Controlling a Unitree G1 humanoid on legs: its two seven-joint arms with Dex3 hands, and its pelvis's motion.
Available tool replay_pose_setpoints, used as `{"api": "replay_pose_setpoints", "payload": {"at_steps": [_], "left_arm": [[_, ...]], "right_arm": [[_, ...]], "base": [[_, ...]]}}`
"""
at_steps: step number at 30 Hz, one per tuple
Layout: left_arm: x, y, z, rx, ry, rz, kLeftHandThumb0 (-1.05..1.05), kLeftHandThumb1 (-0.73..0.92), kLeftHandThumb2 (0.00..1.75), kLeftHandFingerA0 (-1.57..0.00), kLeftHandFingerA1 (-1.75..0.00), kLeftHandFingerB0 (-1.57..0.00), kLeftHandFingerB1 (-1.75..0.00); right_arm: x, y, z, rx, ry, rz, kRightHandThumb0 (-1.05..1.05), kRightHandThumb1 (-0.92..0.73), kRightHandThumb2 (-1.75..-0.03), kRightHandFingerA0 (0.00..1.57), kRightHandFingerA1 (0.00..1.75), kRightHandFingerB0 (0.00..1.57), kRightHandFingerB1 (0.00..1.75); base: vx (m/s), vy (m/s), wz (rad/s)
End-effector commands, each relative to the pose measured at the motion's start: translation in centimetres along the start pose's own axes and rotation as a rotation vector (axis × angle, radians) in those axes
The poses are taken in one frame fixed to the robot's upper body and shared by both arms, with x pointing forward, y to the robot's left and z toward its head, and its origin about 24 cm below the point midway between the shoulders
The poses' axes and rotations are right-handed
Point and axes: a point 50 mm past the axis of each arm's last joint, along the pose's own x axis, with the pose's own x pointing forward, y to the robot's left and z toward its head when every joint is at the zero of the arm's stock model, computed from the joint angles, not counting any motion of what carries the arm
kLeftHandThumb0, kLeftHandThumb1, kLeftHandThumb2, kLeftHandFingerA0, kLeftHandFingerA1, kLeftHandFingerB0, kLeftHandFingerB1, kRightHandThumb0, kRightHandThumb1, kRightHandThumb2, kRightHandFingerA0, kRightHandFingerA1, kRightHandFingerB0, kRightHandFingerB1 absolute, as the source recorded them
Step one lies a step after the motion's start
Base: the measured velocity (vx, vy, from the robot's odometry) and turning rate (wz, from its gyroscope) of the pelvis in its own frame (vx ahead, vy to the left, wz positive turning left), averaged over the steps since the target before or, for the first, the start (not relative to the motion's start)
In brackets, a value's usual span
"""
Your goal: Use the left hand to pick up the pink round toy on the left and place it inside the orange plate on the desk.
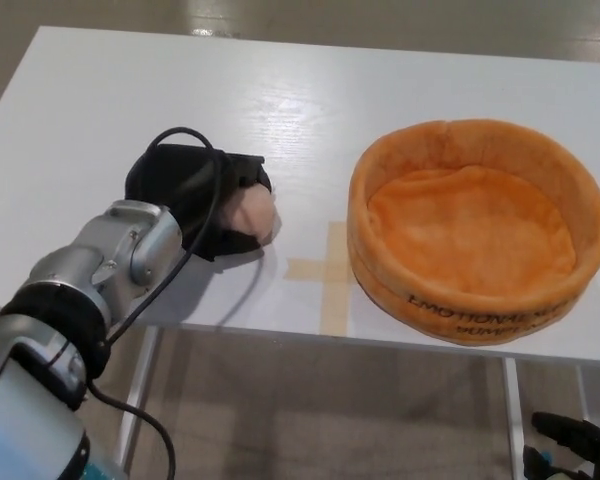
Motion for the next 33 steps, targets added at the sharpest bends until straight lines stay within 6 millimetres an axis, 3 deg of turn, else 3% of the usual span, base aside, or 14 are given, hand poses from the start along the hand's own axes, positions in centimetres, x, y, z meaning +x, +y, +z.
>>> {"api": "replay_pose_setpoints", "payload": {"at_steps": [1, 8, 11, 12, 13, 15, 16, 17, 18, 22, 23, 25, 27, 33], "left_arm": [[-0.2, 0.4, 0.0, 0.003, -0.041, 0.055, -0.31, 0.75, 0.63, -0.61, -1.57, -0.68, -1.17], [0.5, 4.0, 1.1, -0.032, -0.130, 0.212, -0.26, 0.71, 0.63, -0.65, -1.51, -0.74, -0.77], [0.6, 5.6, 2.0, -0.033, -0.200, 0.312, -0.35, 0.55, 0.85, -0.85, -1.26, -0.75, -0.97], [0.6, 6.2, 2.4, -0.036, -0.226, 0.334, -0.27, 0.72, 0.62, -0.62, -1.56, -0.60, -1.27], [0.8, 7.0, 3.2, -0.035, -0.262, 0.355, -0.35, 0.58, 0.91, -0.79, -1.17, -0.80, -0.85], [0.9, 8.1, 4.3, -0.031, -0.308, 0.384, -0.35, 0.58, 0.91, -0.79, -1.17, -0.80, -0.85], [0.9, 8.2, 4.6, -0.025, -0.316, 0.393, -0.33, 0.63, 0.63, -0.74, -1.43, -0.87, -0.65], [0.9, 8.3, 4.7, -0.020, -0.323, 0.399, -0.33, 0.63, 0.63, -0.74, -1.43, -0.87, -0.65], [0.9, 8.6, 5.4, -0.010, -0.348, 0.419, -0.29, 0.66, 0.61, -0.68, -1.55, -0.68, -1.19], [1.2, 9.3, 7.6, -0.020, -0.421, 0.447, -0.30, 0.69, 0.62, -0.67, -1.59, -0.63, -1.36], [1.3, 9.5, 8.8, -0.024, -0.452, 0.444, -0.34, 0.68, 0.63, -0.76, -1.46, -0.76, -1.11], [1.5, 9.8, 10.4, -0.025, -0.491, 0.437, -0.32, 0.66, 0.62, -0.78, -1.42, -0.81, -0.99], [1.7, 9.8, 11.2, -0.023, -0.508, 0.434, -0.34, 0.54, 0.89, -0.87, -1.17, -0.82, -0.79], [2.6, 8.8, 14.3, -0.011, -0.544, 0.410, -0.22, 0.63, 0.61, -0.75, -1.48, -0.78, -1.13]], "right_arm": [[-0.2, 0.0, -0.7, 0.017, 0.028, 0.006, -0.20, -0.57, -0.60, 0.74, 0.92, 0.72, 0.57], [-0.2, -0.1, -0.7, 0.024, 0.029, 0.010, -0.21, -0.56, -0.60, 0.72, 0.88, 0.73, 0.59], [-0.2, -0.1, -0.7, 0.015, 0.030, 0.012, -0.20, -0.56, -0.60, 0.72, 0.86, 0.73, 0.58], [-0.2, -0.1, -0.7, 0.008, 0.029, 0.014, -0.20, -0.55, -0.61, 0.76, 0.93, 0.71, 0.58], [-0.2, -0.1, -0.8, 0.010, 0.031, 0.016, -0.28, -0.45, -0.86, 0.77, 0.90, 0.68, 0.70], [-0.3, 0.0, -0.8, 0.015, 0.034, 0.019, -0.28, -0.45, -0.86, 0.77, 0.90, 0.68, 0.70], [-0.3, 0.0, -0.8, 0.011, 0.033, 0.019, -0.28, -0.44, -0.86, 0.77, 0.90, 0.67, 0.70], [-0.3, 0.0, -0.8, 0.009, 0.032, 0.018, -0.28, -0.44, -0.86, 0.77, 0.90, 0.67, 0.70], [-0.3, 0.0, -0.8, 0.006, 0.033, 0.017, -0.22, -0.59, -0.57, 0.74, 0.88, 0.73, 0.56], [-0.3, 0.0, -0.9, 0.005, 0.039, 0.014, -0.22, -0.61, -0.57, 0.75, 0.87, 0.74, 0.55], [-0.3, 0.0, -1.0, -0.002, 0.037, 0.016, -0.28, -0.46, -0.87, 0.78, 0.87, 0.67, 0.69], [-0.4, 0.0, -1.0, -0.010, 0.036, 0.021, -0.25, -0.62, -0.57, 0.77, 0.84, 0.72, 0.54], [-0.4, 0.0, -1.1, -0.003, 0.040, 0.022, -0.28, -0.46, -0.86, 0.78, 0.89, 0.67, 0.69], [-0.4, 0.1, -1.1, -0.001, 0.040, 0.027, -0.23, -0.61, -0.57, 0.75, 0.87, 0.71, 0.54]], "base": [[0.00, 0.000, 0.00], [0.00, 0.000, 0.00], [0.00, 0.000, 0.00], [0.00, 0.000, 0.00], [0.00, 0.000, 0.00], [0.00, 0.000, 0.00], [0.00, 0.000, 0.00], [0.00, 0.000, 0.00], [0.00, 0.000, 0.00], [0.00, 0.000, 0.00], [0.00, 0.000, 0.00], [0.00, 0.000, 0.00], [0.00, 0.000, 0.00], [0.00, 0.000, 0.00]]}}
